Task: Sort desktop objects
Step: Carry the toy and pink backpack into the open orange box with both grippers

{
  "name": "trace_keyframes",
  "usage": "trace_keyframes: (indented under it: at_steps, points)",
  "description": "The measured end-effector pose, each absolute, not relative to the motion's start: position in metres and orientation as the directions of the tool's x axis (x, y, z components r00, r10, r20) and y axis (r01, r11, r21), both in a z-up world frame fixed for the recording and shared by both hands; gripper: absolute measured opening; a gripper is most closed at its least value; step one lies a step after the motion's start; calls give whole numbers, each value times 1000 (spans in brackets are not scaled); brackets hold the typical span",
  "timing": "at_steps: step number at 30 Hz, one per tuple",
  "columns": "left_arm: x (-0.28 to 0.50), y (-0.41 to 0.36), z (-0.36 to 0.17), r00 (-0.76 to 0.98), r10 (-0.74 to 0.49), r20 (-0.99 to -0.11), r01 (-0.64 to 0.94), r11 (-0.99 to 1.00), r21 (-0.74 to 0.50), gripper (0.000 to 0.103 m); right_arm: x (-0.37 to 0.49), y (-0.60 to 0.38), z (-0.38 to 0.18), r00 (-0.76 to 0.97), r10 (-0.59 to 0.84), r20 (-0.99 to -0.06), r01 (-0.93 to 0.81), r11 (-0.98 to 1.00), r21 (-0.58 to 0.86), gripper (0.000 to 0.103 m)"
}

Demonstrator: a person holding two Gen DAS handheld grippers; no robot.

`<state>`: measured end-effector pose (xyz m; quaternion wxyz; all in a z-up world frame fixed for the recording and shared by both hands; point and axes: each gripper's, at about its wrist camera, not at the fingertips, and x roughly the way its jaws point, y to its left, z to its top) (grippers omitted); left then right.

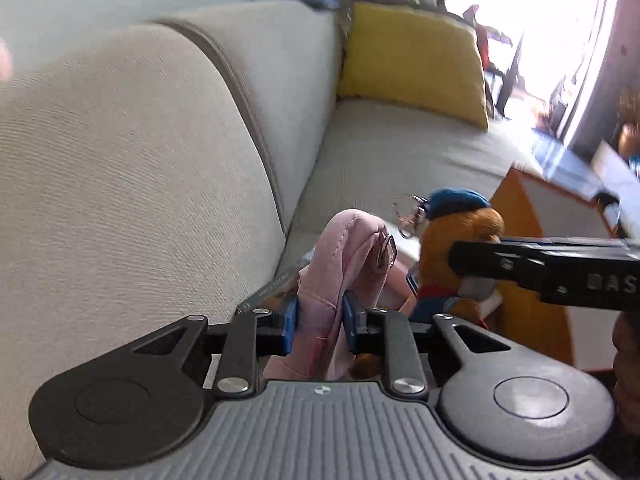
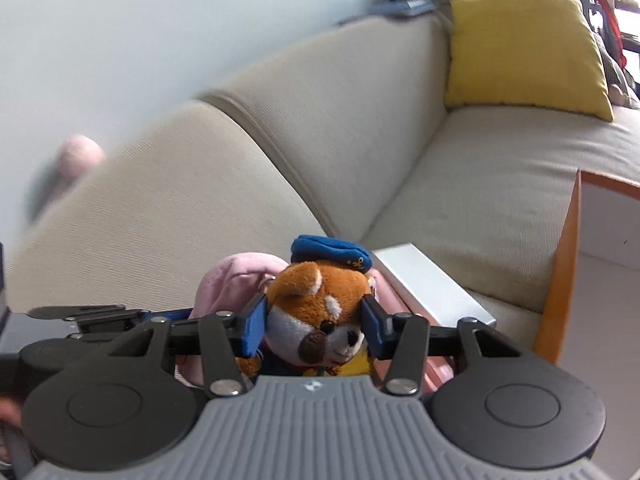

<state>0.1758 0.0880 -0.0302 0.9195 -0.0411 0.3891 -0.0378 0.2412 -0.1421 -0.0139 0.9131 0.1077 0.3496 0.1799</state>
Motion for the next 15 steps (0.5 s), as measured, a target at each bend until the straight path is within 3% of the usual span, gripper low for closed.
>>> trace_keyframes:
  at_steps: [5, 15]
  points:
    - [161, 74, -7, 737, -98, -668, 0, 989, -146, 27, 212, -169, 16, 726, 432, -536, -266, 894, 360, 52]
    - [147, 19, 31, 773, -288, -566, 184, 955, -235, 27, 154, -226, 64, 836, 311, -452, -196, 939, 284, 52]
